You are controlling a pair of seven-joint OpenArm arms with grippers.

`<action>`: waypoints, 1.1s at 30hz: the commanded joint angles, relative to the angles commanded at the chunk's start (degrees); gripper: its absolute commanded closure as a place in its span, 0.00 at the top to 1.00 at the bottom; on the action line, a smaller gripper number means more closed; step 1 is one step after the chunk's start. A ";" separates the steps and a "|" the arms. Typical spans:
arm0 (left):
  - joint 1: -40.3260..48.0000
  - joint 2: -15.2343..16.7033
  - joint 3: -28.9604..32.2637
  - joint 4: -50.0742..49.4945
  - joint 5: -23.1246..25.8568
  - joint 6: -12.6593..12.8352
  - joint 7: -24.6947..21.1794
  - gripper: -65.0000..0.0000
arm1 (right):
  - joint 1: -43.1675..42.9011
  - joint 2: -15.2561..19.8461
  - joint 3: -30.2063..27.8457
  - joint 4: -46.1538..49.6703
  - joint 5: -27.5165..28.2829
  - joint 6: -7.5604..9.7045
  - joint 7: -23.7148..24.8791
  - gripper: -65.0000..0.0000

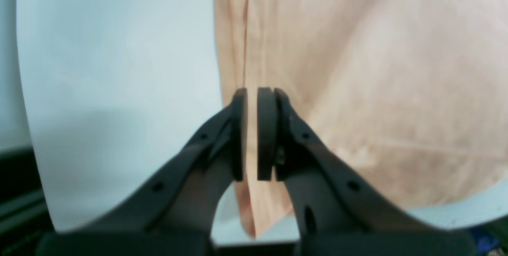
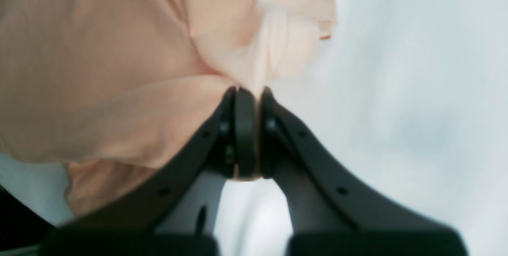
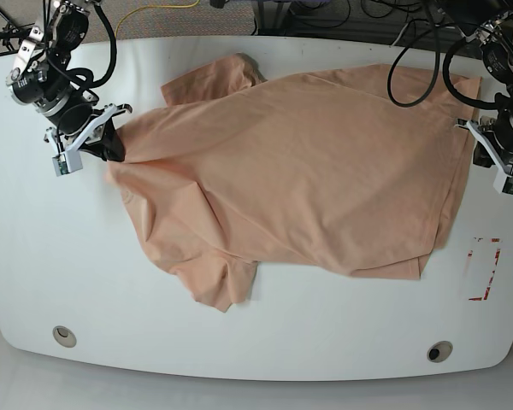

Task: Fold the T-shirt properly
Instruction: 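Grasp the peach shirt's side edge with the left gripper, then hold the shirt edges with both grippers and adjust the grip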

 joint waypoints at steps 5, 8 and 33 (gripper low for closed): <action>0.18 -0.62 -3.78 -7.38 2.11 0.00 0.00 0.40 | 0.00 -0.18 -0.18 -1.32 0.09 0.00 0.00 0.00; 0.00 -1.67 -6.42 -13.98 2.29 0.00 0.00 0.58 | -0.18 -0.18 -0.18 -2.02 0.09 0.18 0.00 0.00; -3.69 -4.31 0.26 -34.73 -7.91 0.00 -0.92 0.61 | -0.35 -0.09 0.18 -2.20 0.09 0.26 0.00 0.00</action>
